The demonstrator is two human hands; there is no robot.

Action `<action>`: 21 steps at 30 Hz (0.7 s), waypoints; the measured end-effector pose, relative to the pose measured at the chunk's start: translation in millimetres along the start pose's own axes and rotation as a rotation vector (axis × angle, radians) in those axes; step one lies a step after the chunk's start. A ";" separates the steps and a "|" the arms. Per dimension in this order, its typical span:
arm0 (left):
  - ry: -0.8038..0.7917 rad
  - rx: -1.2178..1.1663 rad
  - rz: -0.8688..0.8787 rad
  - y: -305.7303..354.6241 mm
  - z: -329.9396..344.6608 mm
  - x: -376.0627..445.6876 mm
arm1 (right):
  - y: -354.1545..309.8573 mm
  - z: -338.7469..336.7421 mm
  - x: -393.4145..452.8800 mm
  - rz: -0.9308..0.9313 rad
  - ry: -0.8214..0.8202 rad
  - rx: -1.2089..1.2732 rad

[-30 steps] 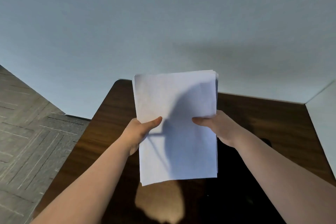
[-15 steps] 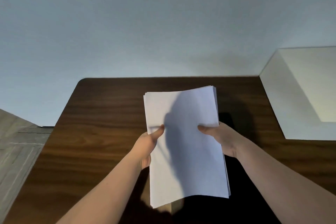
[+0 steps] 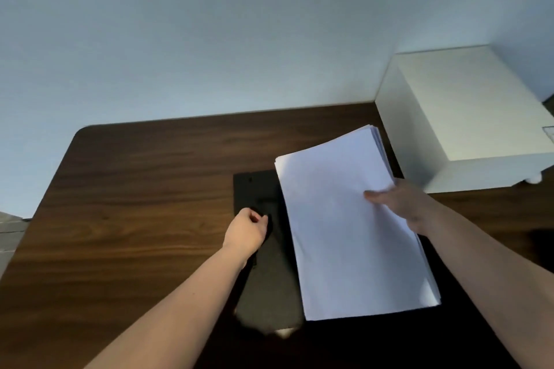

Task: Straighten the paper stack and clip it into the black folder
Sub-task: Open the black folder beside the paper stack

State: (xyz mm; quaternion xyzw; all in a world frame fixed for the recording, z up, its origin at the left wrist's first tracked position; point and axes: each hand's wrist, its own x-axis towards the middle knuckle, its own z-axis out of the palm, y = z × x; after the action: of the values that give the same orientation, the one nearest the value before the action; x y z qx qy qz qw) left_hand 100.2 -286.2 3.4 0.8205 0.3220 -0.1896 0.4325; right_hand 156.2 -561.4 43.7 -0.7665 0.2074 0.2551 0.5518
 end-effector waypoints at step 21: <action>0.221 0.259 -0.117 -21.7 -10.2 15.3 | 26.2 -35.9 27.3 0.042 0.108 0.016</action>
State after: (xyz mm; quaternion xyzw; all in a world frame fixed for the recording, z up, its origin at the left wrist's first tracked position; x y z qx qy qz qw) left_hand 96.6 -263.0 -12.7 0.8651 0.3876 -0.1631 0.2734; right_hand 167.7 -604.6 16.8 -0.7704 0.2548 0.2230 0.5403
